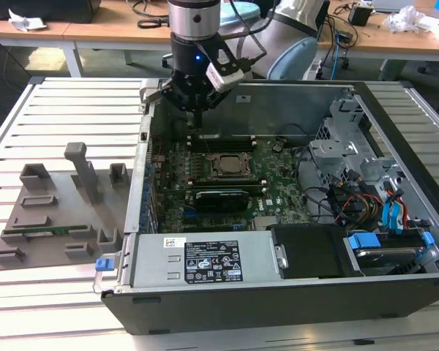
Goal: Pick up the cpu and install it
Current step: 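Install the first cpu locking lever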
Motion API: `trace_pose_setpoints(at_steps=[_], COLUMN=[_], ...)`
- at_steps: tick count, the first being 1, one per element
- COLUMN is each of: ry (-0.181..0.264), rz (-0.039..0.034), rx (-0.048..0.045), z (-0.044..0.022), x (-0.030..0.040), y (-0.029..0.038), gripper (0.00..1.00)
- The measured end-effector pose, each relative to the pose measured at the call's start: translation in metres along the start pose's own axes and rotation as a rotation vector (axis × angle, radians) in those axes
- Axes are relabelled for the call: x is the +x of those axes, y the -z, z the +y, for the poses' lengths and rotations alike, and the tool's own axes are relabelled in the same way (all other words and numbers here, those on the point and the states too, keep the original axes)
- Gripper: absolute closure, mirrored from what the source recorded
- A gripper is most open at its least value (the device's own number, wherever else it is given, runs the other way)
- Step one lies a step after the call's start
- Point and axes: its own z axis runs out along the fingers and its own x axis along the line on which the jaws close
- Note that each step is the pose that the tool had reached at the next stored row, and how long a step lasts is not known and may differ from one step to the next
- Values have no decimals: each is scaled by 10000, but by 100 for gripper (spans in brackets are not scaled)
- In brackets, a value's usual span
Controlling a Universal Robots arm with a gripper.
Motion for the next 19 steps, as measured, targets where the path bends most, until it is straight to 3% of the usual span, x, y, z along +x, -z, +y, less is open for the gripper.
trace_pose_setpoints(at_steps=[1,2,4,19], ry=[4,5,5,5], rz=[-1,0,0,8], rx=[0,6,6,5], z=[11,7,3,-10], x=[25,-47,-101,-266], y=[-102,-208,-210,-221], gripper=[89,89,89,89])
